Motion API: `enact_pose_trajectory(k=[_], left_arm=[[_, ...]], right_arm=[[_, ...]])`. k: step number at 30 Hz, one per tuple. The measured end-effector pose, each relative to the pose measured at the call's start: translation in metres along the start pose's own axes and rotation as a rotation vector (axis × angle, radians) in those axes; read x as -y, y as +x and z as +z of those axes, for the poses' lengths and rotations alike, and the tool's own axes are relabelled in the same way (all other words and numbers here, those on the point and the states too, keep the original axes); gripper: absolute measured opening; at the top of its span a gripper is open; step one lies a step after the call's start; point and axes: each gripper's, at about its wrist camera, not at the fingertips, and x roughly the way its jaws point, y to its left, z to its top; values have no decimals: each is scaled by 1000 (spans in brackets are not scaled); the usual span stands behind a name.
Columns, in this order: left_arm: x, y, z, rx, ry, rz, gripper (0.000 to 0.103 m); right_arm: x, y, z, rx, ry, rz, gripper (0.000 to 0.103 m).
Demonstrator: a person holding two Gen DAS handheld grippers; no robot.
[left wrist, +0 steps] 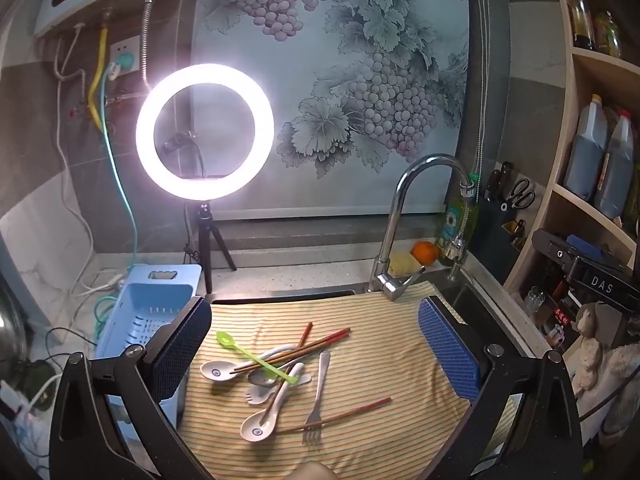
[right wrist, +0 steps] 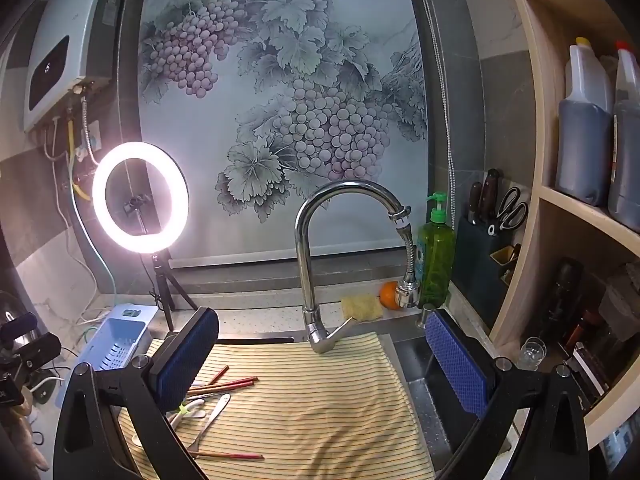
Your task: Organize utensils
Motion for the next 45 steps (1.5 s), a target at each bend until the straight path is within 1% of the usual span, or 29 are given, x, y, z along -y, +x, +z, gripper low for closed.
enact_pose_trajectory(k=[45], left_arm=[[3, 7, -3, -19, -1, -3, 103]], right_arm=[[-6, 15, -3, -31, -1, 7, 102]])
